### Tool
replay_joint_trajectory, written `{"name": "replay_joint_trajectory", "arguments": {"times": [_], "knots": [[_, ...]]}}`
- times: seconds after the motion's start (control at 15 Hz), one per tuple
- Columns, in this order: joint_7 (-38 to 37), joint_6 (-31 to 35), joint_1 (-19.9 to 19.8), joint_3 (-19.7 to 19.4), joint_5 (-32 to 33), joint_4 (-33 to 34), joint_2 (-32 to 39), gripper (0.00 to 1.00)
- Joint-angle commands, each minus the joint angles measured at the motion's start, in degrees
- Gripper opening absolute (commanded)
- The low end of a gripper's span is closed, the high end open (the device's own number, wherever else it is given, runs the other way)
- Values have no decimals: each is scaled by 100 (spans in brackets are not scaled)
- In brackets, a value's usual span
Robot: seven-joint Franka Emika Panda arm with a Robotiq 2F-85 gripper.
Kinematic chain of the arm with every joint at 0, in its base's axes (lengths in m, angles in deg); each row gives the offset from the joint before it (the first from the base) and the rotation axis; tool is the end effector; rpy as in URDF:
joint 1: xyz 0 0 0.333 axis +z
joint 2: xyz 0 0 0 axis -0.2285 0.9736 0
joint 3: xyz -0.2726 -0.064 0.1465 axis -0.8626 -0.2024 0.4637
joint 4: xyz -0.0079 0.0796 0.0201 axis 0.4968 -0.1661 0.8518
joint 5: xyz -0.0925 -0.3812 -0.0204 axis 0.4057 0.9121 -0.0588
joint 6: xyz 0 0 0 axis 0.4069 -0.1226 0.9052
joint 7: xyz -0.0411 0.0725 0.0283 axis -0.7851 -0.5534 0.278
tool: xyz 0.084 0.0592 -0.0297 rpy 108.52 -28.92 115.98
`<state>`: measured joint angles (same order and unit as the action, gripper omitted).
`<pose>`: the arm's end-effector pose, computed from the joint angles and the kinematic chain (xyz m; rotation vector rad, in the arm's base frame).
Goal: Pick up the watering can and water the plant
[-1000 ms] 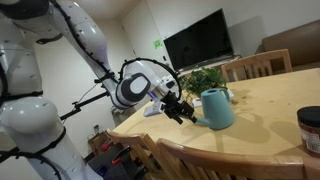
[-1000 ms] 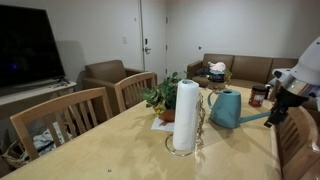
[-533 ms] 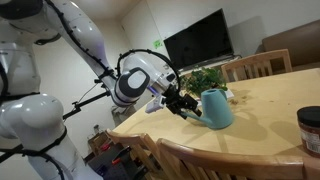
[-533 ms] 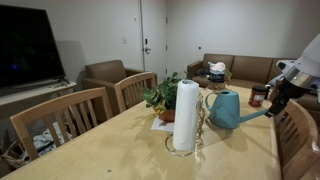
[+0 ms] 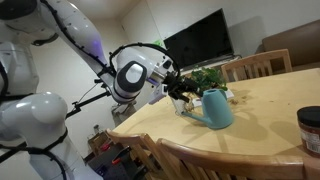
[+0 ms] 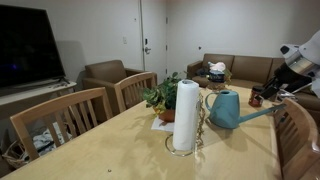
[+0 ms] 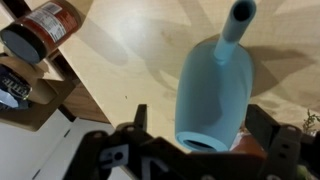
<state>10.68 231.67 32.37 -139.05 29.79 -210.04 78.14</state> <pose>0.4341 -0.1156 0.2576 2.7022 0.2514 0.7624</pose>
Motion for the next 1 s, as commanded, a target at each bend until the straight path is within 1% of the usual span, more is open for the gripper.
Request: {"name": "replay_joint_trajectory", "arguments": {"times": [0.0,0.13,0.2,0.27,0.4,0.47,0.93], "knots": [[600,-1,260,-232,80,346,-542,100],[825,-3,317,-251,23,596,-714,100],[914,-5,250,-174,86,670,-909,100],[950,-6,251,-156,21,767,-915,100],[1064,-9,151,-66,139,807,-1144,100],[818,-10,221,-121,38,817,-815,100],[839,-43,218,-120,41,804,-854,100]]}}
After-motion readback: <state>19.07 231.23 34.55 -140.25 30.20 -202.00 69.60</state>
